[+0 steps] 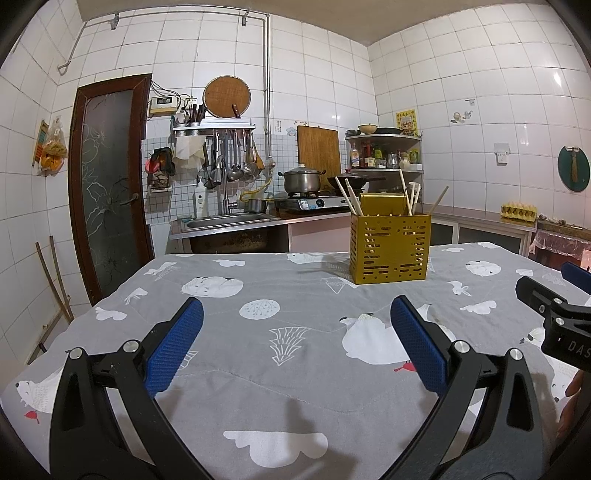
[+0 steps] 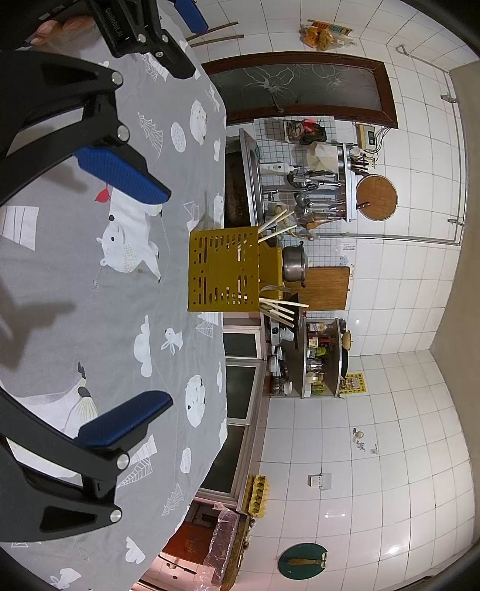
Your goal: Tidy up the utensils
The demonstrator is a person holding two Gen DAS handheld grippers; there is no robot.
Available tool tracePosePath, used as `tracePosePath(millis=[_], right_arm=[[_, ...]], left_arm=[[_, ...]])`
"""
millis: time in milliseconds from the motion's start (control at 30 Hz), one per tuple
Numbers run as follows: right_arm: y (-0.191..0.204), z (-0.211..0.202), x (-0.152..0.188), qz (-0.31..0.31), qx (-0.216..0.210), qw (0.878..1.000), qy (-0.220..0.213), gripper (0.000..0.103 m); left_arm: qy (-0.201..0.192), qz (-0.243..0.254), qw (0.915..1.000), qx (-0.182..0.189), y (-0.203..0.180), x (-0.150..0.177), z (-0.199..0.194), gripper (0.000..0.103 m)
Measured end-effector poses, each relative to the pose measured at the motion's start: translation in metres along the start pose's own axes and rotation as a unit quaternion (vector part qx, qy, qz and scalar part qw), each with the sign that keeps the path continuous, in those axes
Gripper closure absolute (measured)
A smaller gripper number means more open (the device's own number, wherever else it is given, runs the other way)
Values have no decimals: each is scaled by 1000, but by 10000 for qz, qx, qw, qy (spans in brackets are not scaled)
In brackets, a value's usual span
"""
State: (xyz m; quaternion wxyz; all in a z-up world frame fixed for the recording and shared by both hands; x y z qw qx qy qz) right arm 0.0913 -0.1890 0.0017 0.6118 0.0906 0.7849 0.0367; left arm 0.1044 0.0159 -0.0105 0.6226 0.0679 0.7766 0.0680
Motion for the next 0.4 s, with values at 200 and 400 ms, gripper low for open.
tracePosePath(millis=[200, 400], right_arm=[[-2, -1, -4, -2, 3, 10000, -16, 4], [-2, -1, -4, 2, 2, 10000, -16, 4]], left_arm=[[-15, -6, 10000, -6, 1, -1, -1, 5], [-14, -12, 10000, -5, 1, -1, -1, 5]])
Point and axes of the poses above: each gripper's, at about its wrist camera, not at the fingertips, and z roughly the way its jaws point, y to its left, x to its underside, the point moved 6 cm from there along z, roughly the way its jaws point, and after that the axes turned 8 degrees about z, right-handed, at the moved point
